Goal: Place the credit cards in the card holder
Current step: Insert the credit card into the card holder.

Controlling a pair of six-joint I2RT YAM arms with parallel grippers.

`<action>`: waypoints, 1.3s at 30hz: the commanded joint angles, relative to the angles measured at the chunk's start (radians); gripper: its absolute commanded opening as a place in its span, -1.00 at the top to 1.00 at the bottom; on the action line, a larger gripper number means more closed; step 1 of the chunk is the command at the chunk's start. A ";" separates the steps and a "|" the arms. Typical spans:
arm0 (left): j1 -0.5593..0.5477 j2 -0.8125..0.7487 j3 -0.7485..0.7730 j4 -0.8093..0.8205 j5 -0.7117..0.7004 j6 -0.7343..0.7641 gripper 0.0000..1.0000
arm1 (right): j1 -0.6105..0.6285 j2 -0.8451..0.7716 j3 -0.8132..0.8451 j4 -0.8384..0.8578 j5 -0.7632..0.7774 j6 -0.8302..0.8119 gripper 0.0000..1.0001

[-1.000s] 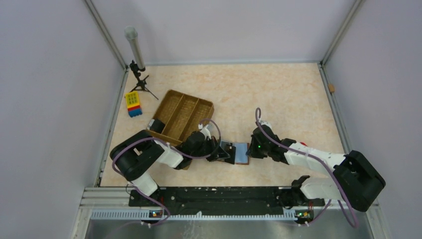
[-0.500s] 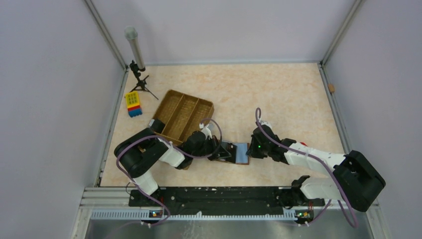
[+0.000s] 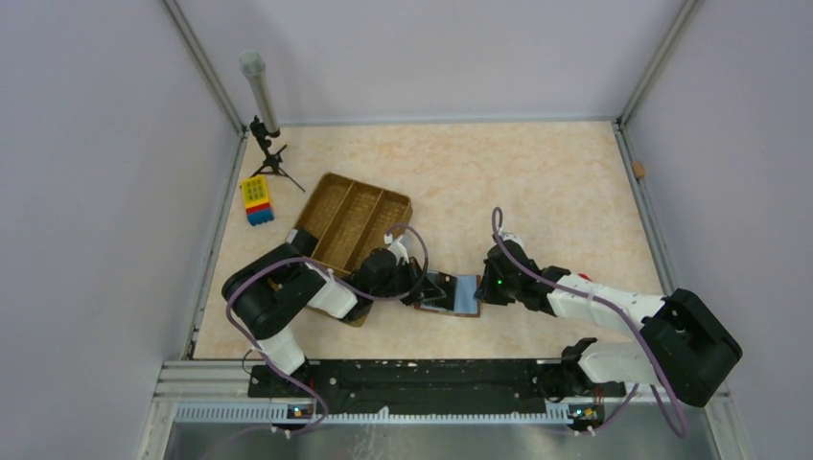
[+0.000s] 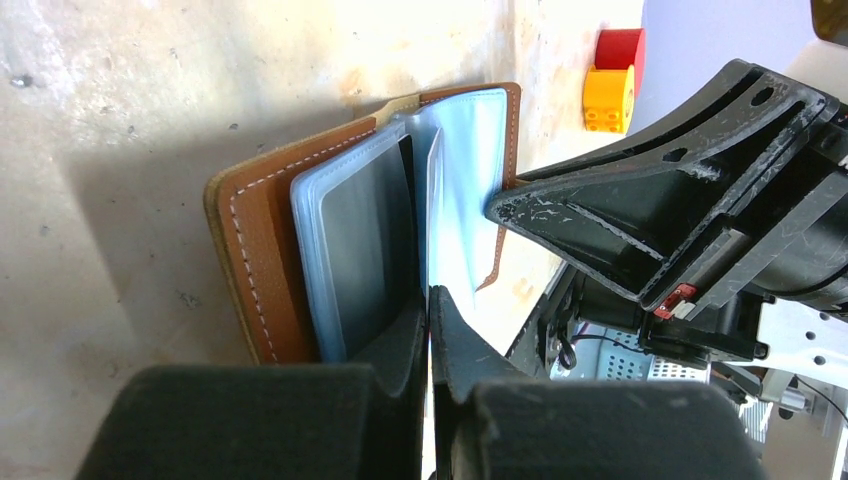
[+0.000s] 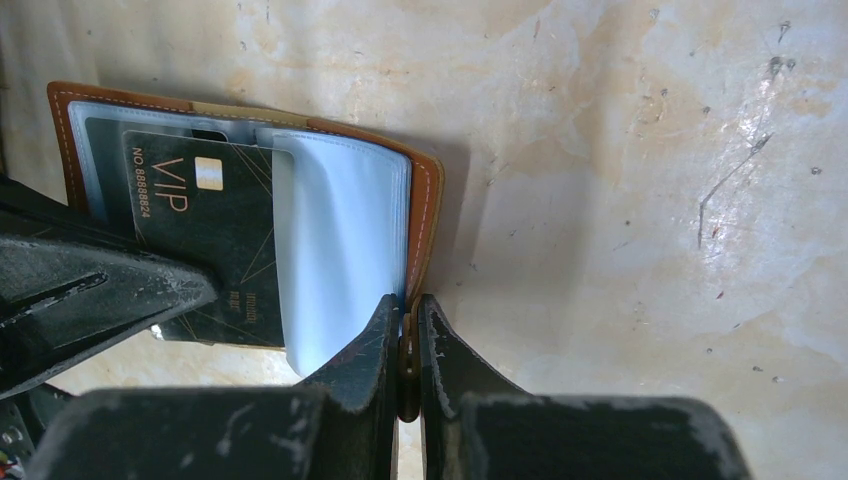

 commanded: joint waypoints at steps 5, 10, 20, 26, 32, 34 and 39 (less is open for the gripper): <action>0.021 0.024 0.031 0.046 0.027 0.026 1.00 | -0.007 0.025 -0.005 -0.034 -0.009 -0.025 1.00; 0.021 0.060 0.034 0.096 0.049 -0.002 1.00 | -0.005 0.037 0.000 -0.031 -0.015 -0.026 1.00; 0.011 0.097 0.029 0.160 0.054 -0.041 1.00 | -0.006 0.048 -0.001 -0.027 -0.024 -0.030 1.00; -0.003 0.102 0.018 0.174 0.018 -0.049 1.00 | -0.005 0.045 -0.001 -0.025 -0.023 -0.030 1.00; -0.017 0.134 0.018 0.210 0.013 -0.072 1.00 | -0.006 0.039 -0.002 -0.029 -0.021 -0.028 1.00; -0.020 0.125 0.019 0.191 0.011 -0.063 0.89 | -0.007 0.030 -0.002 -0.038 -0.014 -0.023 1.00; -0.027 0.079 0.059 0.014 -0.017 0.020 0.56 | -0.006 0.001 0.000 -0.060 0.017 -0.013 1.00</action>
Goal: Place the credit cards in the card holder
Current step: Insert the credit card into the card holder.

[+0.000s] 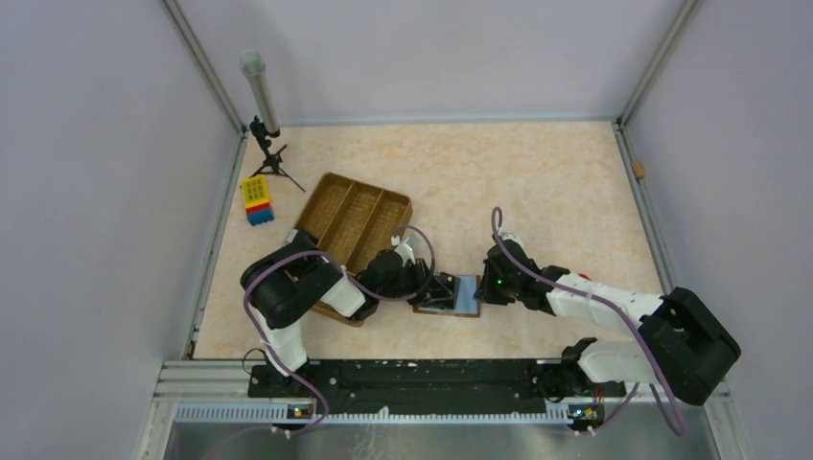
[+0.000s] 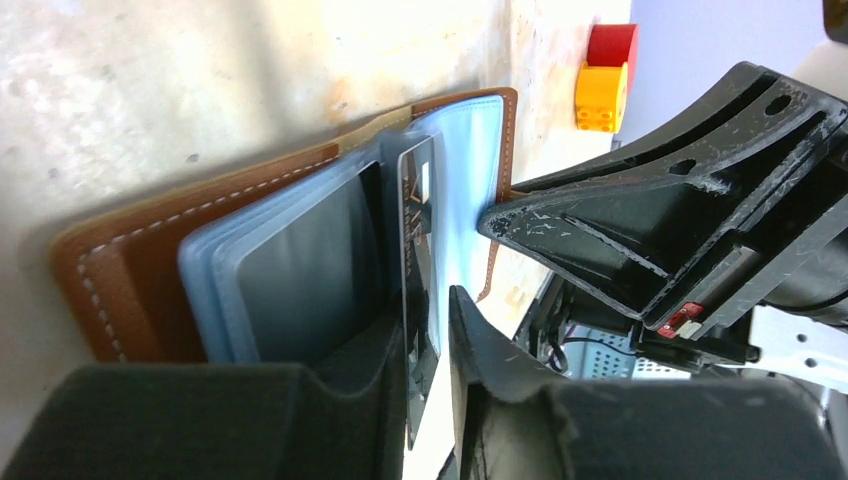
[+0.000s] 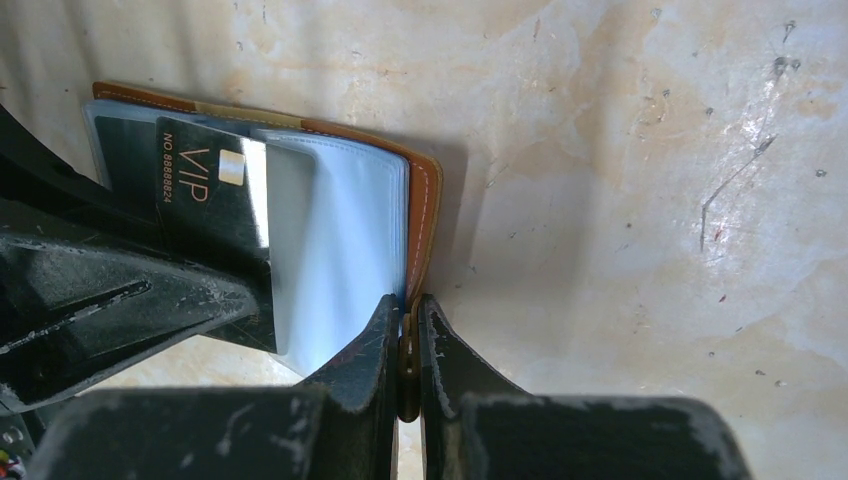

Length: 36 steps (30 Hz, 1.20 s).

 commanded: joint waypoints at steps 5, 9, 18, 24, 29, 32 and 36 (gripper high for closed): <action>-0.024 -0.071 0.072 -0.254 -0.072 0.138 0.36 | -0.005 -0.022 -0.002 -0.077 0.034 -0.005 1.00; -0.027 -0.112 0.093 -0.373 -0.118 0.192 0.21 | -0.004 -0.027 -0.002 -0.076 0.032 -0.006 1.00; -0.027 -0.172 0.109 -0.498 -0.166 0.242 0.02 | -0.004 -0.035 -0.003 -0.081 0.031 -0.011 1.00; -0.032 -0.216 0.125 -0.587 -0.202 0.277 -0.05 | -0.003 -0.035 -0.004 -0.077 0.030 -0.012 1.00; -0.039 -0.251 0.139 -0.661 -0.235 0.310 -0.09 | -0.005 -0.033 -0.002 -0.076 0.028 -0.014 1.00; -0.044 -0.261 0.141 -0.676 -0.243 0.314 -0.09 | -0.004 -0.033 -0.003 -0.078 0.028 -0.014 1.00; -0.052 -0.289 0.130 -0.663 -0.257 0.324 -0.09 | -0.003 -0.033 -0.002 -0.077 0.027 -0.015 1.00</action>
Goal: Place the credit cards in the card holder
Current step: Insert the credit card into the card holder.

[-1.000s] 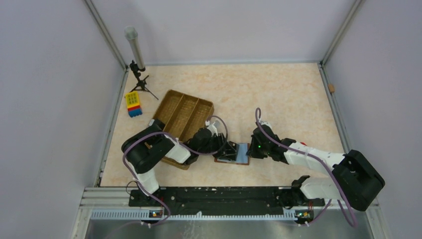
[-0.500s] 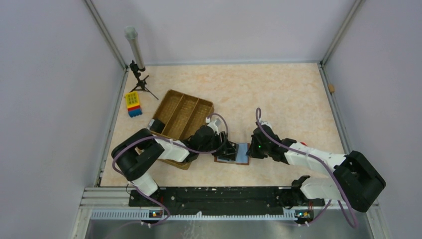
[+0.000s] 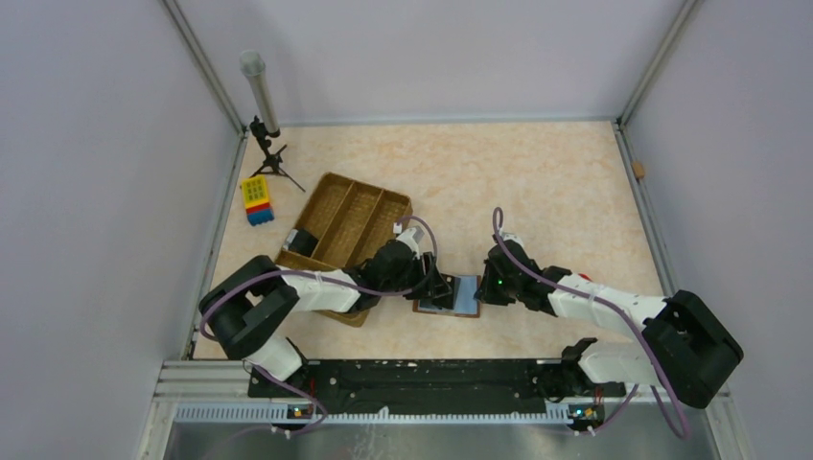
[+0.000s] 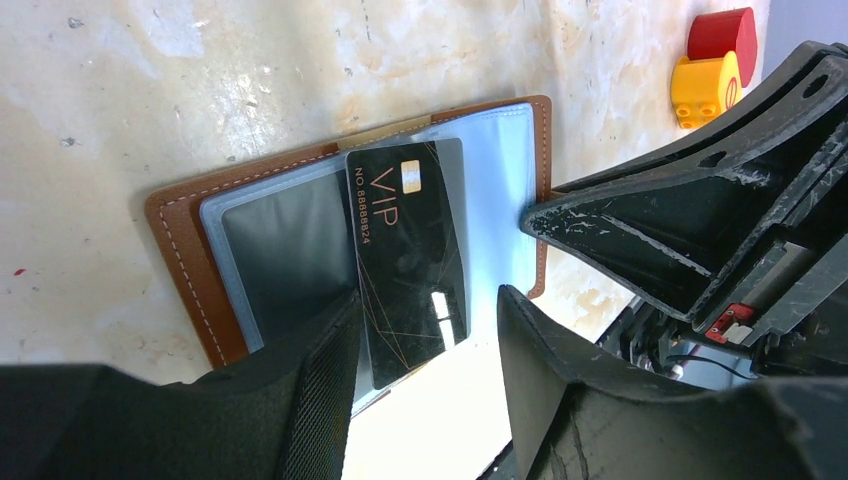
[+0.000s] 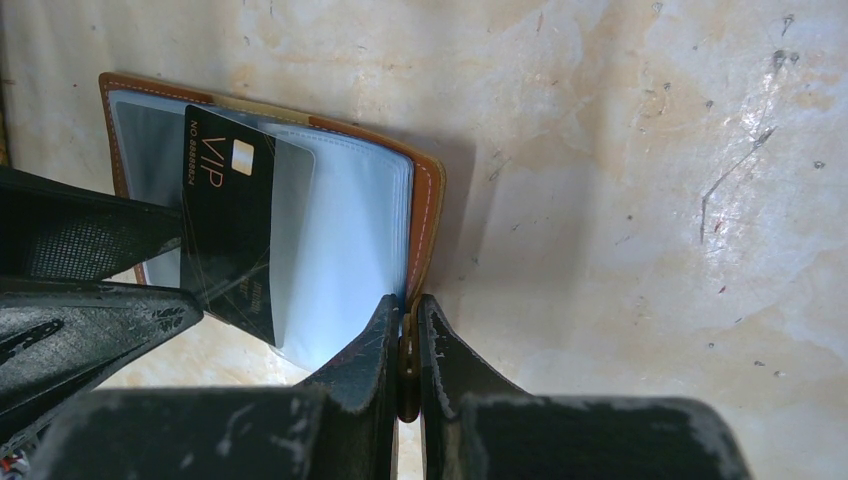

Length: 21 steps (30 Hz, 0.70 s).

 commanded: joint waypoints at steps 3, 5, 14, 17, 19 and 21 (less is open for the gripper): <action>-0.009 -0.038 -0.018 -0.062 -0.057 0.050 -0.08 | -0.004 -0.013 -0.004 -0.060 0.025 -0.017 1.00; -0.010 -0.032 -0.011 -0.078 -0.053 0.047 -0.06 | -0.005 -0.014 -0.004 -0.061 0.026 -0.017 1.00; -0.052 -0.024 0.021 -0.169 -0.063 0.032 -0.05 | -0.004 -0.007 -0.003 -0.057 0.024 -0.016 1.00; -0.073 -0.017 0.043 -0.195 -0.066 0.030 -0.05 | -0.004 -0.002 -0.003 -0.052 0.022 -0.016 1.00; -0.086 -0.008 0.067 -0.216 -0.068 0.033 -0.05 | -0.004 0.001 -0.004 -0.049 0.018 -0.016 1.00; -0.097 0.010 0.095 -0.239 -0.074 0.038 -0.05 | -0.004 0.001 -0.003 -0.048 0.015 -0.017 1.00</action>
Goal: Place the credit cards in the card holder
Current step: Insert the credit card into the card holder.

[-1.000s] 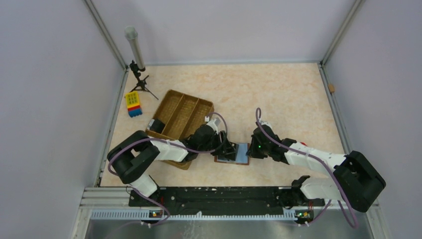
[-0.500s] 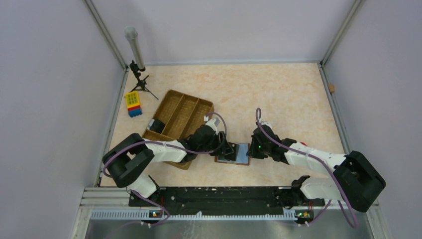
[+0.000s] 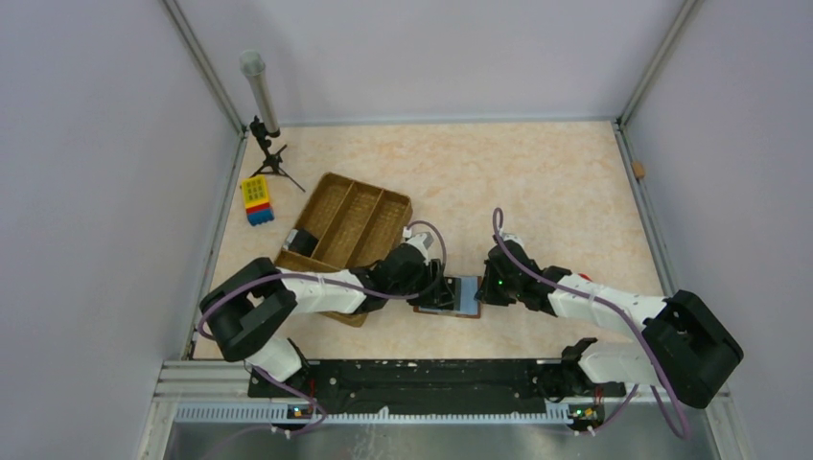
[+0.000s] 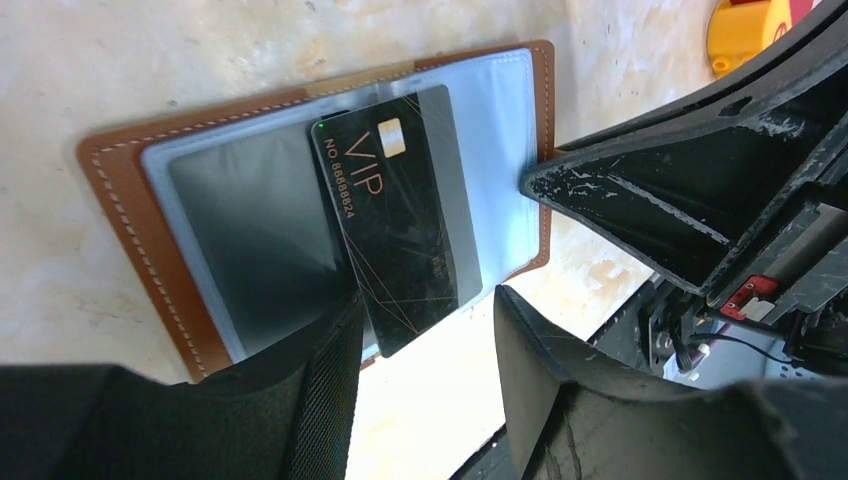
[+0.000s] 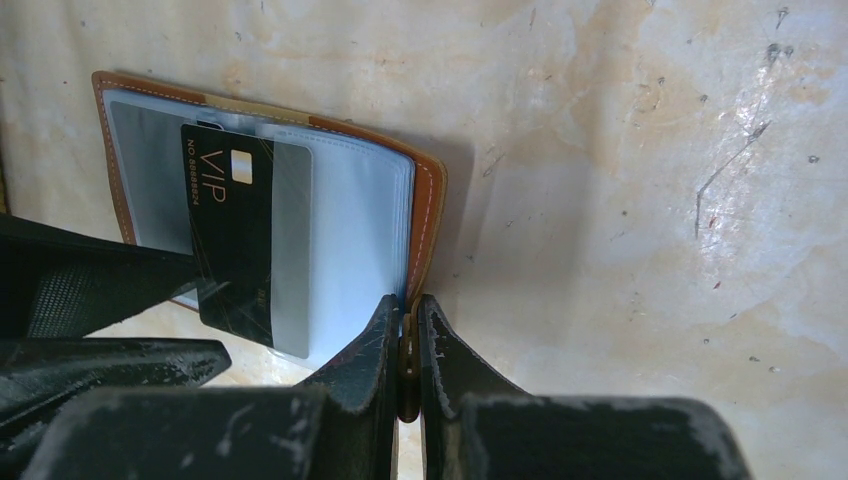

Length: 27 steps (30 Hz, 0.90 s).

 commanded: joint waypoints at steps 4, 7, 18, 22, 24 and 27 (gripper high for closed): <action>-0.040 0.062 0.093 -0.138 -0.023 0.031 -0.06 | -0.004 0.000 -0.004 -0.035 0.008 -0.017 1.00; -0.047 0.082 0.121 -0.135 -0.024 0.042 -0.05 | -0.004 -0.002 -0.006 -0.029 0.004 -0.015 1.00; -0.058 0.180 0.247 -0.175 0.005 0.089 -0.06 | -0.004 -0.044 -0.027 0.007 -0.013 0.003 1.00; -0.062 0.197 0.282 -0.182 0.011 0.100 -0.06 | -0.004 -0.062 -0.044 0.027 -0.017 0.016 1.00; -0.066 0.201 0.290 -0.177 0.014 0.103 -0.07 | -0.004 -0.078 -0.051 0.031 -0.016 0.024 1.00; -0.074 0.205 0.298 -0.160 0.029 0.122 -0.13 | -0.005 -0.121 -0.060 0.041 -0.014 0.032 1.00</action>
